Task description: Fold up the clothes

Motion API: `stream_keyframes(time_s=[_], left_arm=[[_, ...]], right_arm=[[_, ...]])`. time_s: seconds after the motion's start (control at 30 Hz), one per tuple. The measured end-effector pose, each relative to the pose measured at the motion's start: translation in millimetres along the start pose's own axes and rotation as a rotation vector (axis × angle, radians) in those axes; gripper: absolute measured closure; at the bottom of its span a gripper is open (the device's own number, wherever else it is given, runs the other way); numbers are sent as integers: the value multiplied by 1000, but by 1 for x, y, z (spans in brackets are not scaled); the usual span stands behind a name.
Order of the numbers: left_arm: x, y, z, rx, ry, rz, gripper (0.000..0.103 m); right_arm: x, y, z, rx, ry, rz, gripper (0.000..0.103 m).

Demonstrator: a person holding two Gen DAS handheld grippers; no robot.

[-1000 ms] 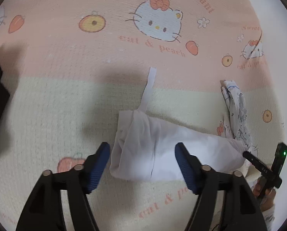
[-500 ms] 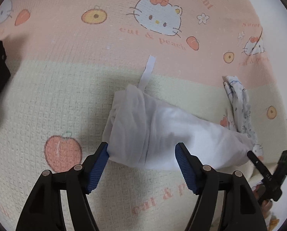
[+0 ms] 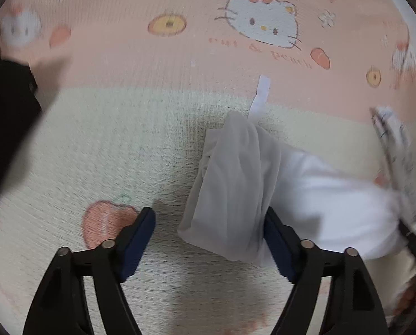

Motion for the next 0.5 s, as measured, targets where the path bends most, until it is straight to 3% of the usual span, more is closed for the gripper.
stream_keyframes(time_s=[0.07, 0.13, 0.2, 0.27, 0.37, 0.5], left_arm=[[4, 6, -3, -19, 0, -26, 24], [12, 11, -8, -25, 54, -99, 24], [20, 18, -13, -42, 115, -164, 24], [25, 25, -20, -77, 173, -196, 24], [24, 27, -28, -76, 224, -216, 24], [12, 37, -31, -77, 148, -170, 24]], right_arm=[[0, 3, -2, -26, 8, 20, 50], [-4, 8, -4, -48, -1, 67, 44], [-13, 17, -7, -34, -68, 112, 37], [-19, 25, -11, -28, -117, 138, 37], [-25, 35, -23, 8, -118, 111, 36], [-29, 38, -36, 66, -156, 145, 36]])
Point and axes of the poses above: each gripper's, at about its wrist camera, not at the fingertips, and y roughly against the way its jaws point, x to its left, z to its top, the point moved 1 cm from there along -y, roughly the way its jaws point, and after that the axes turned 7 degrees about -y, right-handed, at the moved point
